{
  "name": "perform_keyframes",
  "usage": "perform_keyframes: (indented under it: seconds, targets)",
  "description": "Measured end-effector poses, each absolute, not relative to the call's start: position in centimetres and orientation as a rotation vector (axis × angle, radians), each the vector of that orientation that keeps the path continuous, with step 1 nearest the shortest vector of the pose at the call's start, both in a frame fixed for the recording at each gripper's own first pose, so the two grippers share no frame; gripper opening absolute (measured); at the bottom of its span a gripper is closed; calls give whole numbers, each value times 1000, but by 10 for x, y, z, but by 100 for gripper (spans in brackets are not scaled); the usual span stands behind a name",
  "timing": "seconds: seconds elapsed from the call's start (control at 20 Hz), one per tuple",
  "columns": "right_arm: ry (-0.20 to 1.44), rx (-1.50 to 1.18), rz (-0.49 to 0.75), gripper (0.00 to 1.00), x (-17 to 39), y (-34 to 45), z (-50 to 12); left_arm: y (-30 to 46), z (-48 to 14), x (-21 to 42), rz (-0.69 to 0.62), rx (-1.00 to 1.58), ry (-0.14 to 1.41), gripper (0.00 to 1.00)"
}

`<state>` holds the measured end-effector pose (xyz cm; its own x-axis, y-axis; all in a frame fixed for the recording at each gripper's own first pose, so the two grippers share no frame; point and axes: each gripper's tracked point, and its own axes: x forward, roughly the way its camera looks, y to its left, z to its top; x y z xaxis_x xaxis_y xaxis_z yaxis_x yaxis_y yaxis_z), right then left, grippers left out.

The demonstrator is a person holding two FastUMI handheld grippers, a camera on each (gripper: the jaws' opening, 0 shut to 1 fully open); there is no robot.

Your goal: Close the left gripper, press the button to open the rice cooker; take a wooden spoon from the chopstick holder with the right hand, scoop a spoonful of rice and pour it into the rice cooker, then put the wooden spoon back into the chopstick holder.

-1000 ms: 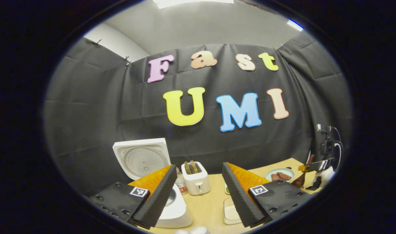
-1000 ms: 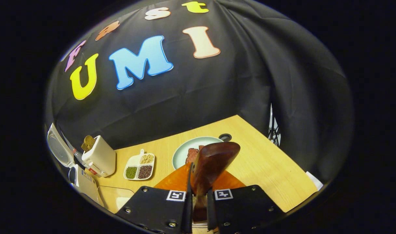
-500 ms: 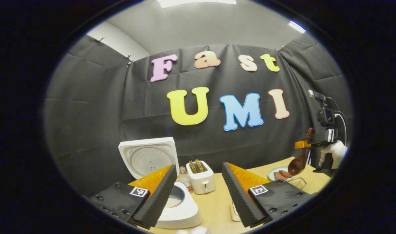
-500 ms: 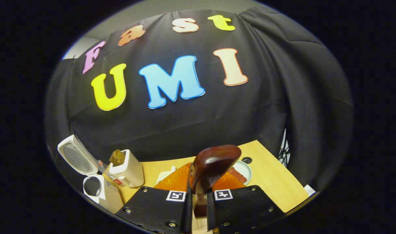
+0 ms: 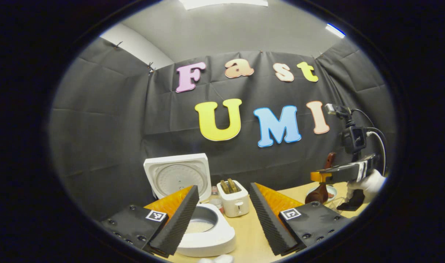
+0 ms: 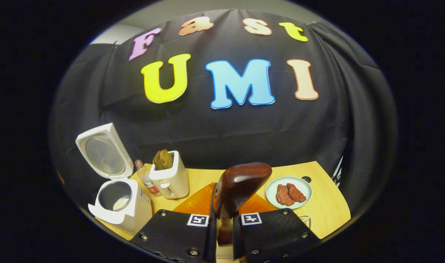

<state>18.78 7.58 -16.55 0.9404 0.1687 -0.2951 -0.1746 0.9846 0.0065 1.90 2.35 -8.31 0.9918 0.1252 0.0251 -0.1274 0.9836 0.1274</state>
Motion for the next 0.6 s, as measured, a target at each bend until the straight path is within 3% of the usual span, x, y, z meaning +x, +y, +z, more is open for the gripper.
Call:
perform_keyframes:
  seconds: [0.1, 0.35, 0.5, 0.6]
  targets:
    - [312, -113, 192, 18, 185, 88, -188, 27, -90, 15, 128, 124, 0, 95]
    - [318, -373, 194, 18, 189, 96, -239, 30, -87, 8, 121, 109, -1, 99]
    - [352, -453, 224, 18, 190, 103, -270, 33, -84, 8, 122, 122, -8, 95]
    - [352, -497, 216, 18, 192, 102, -280, 34, -85, 7, 121, 132, -7, 99]
